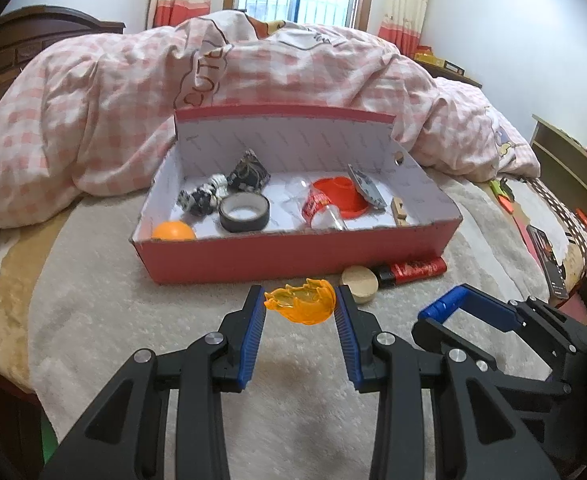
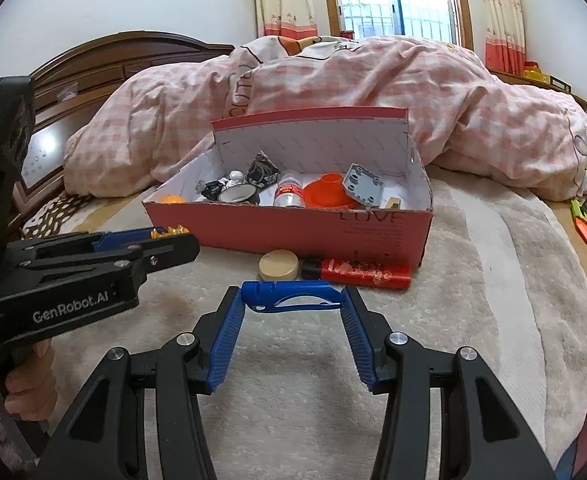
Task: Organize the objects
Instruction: 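Carry the jelly piece and blue clip over the shoebox with both tools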
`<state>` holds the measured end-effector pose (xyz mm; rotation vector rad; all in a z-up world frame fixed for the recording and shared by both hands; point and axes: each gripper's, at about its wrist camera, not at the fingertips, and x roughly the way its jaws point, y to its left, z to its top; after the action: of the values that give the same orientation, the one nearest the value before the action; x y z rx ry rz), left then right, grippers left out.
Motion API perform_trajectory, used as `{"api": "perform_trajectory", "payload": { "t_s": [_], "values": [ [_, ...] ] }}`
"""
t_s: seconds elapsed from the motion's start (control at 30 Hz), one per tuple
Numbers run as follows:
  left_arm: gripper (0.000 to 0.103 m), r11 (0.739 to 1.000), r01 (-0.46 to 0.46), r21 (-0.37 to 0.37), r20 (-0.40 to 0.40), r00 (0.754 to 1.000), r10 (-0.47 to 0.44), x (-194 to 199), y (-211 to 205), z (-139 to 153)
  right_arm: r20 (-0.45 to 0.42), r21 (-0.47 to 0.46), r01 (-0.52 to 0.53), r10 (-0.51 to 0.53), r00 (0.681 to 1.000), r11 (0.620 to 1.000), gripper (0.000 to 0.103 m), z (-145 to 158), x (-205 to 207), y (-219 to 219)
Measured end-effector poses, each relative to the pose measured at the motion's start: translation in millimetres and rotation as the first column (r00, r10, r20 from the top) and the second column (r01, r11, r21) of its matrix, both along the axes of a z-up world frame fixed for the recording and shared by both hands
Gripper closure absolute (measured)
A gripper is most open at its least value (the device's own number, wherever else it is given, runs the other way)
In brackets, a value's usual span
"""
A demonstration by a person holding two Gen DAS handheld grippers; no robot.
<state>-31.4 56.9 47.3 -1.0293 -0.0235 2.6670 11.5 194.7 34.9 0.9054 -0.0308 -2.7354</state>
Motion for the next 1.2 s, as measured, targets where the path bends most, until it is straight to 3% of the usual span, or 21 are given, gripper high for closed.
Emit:
{"api": "perform_trajectory", "payload": {
  "t_s": [0.3,0.8,1.2],
  "values": [
    [0.068,0.999,-0.034,-0.010,-0.039,0.999,0.033,-24.7,-5.7,14.1,-0.040,0.007,-0.012,0.012,0.999,1.000,0.052,18.3,-4.9,-0.2],
    [0.068,0.995,-0.092,-0.038,-0.027,0.995,0.091,-86.4,-4.8,13.5,-0.023,0.000,-0.009,0.009,1.000,1.000,0.052,17.2,-13.6,3.2],
    [0.068,0.989,-0.135,-0.060,0.071,0.988,0.139,-137.0,-6.4,-14.0,0.000,-0.009,-0.007,0.007,1.000,1.000,0.052,12.1,-18.9,2.8]
  ]
}}
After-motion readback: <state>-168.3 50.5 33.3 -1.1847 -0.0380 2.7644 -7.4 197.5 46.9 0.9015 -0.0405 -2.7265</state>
